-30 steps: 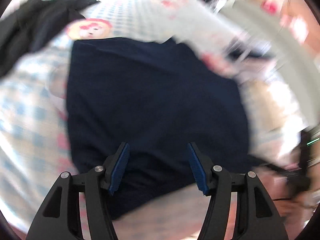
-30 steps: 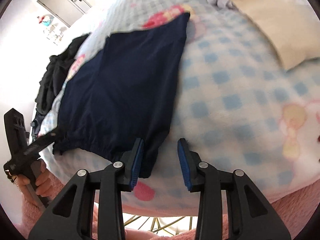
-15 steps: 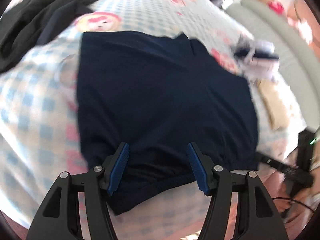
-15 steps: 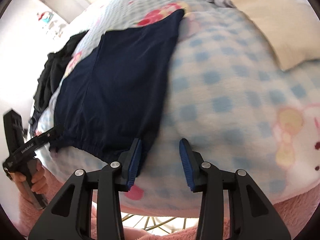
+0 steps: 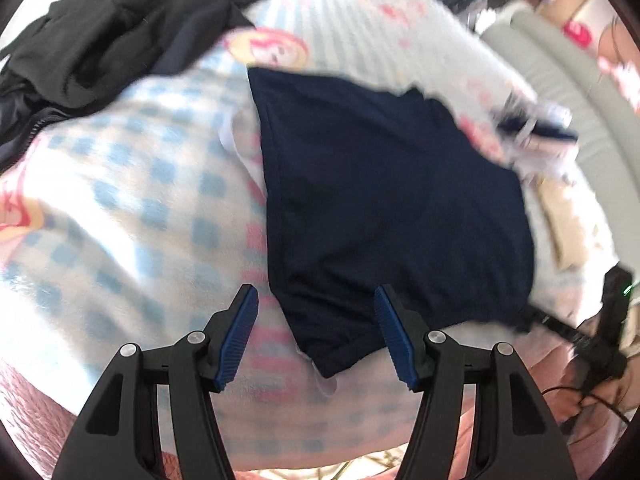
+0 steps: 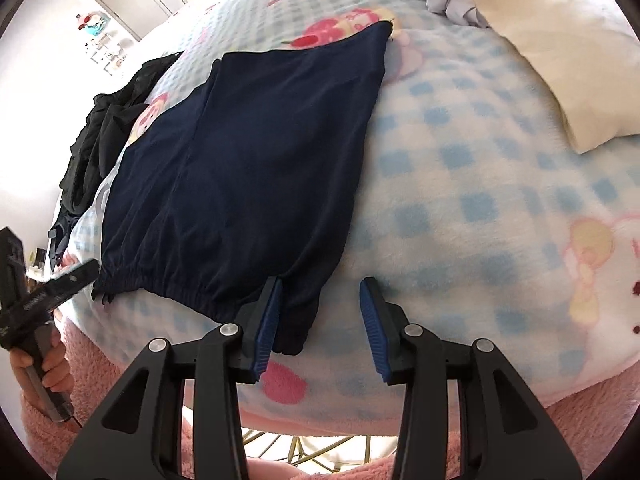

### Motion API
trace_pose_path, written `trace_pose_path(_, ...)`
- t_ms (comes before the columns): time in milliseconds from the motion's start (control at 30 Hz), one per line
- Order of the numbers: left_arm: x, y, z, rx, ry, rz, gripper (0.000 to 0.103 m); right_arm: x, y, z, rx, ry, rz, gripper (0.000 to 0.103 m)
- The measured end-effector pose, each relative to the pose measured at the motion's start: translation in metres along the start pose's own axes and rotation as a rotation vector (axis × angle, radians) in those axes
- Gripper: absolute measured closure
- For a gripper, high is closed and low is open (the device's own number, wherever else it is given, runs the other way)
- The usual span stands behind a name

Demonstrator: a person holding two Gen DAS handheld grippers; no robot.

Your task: Fold clothes

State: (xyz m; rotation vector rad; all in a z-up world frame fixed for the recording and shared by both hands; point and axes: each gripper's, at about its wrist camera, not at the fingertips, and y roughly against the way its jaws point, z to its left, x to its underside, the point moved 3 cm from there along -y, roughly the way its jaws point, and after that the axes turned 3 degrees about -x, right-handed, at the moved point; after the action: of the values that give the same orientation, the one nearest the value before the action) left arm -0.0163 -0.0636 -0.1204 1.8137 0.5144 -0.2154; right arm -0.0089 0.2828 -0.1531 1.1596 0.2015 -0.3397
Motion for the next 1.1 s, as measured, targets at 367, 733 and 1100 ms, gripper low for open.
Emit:
trace_pose_path(367, -0.006, -0.010, 0.003, -0.143, -0.079, 0.069, 0.040, -0.002, 0.004, -0.011, -0.053, -0.007, 0.025, 0.059)
trace_pose_path(733, -0.008, 0.000, -0.050, 0.034, -0.159, -0.034, 0.060, -0.007, -0.003, -0.008, -0.129, -0.015, 0.036, 0.050)
trace_pose_path(1100, 0.020, -0.036, -0.115, 0.169, -0.231, 0.089, 0.065, -0.014, -0.005, 0.016, -0.170, 0.027, 0.021, 0.071)
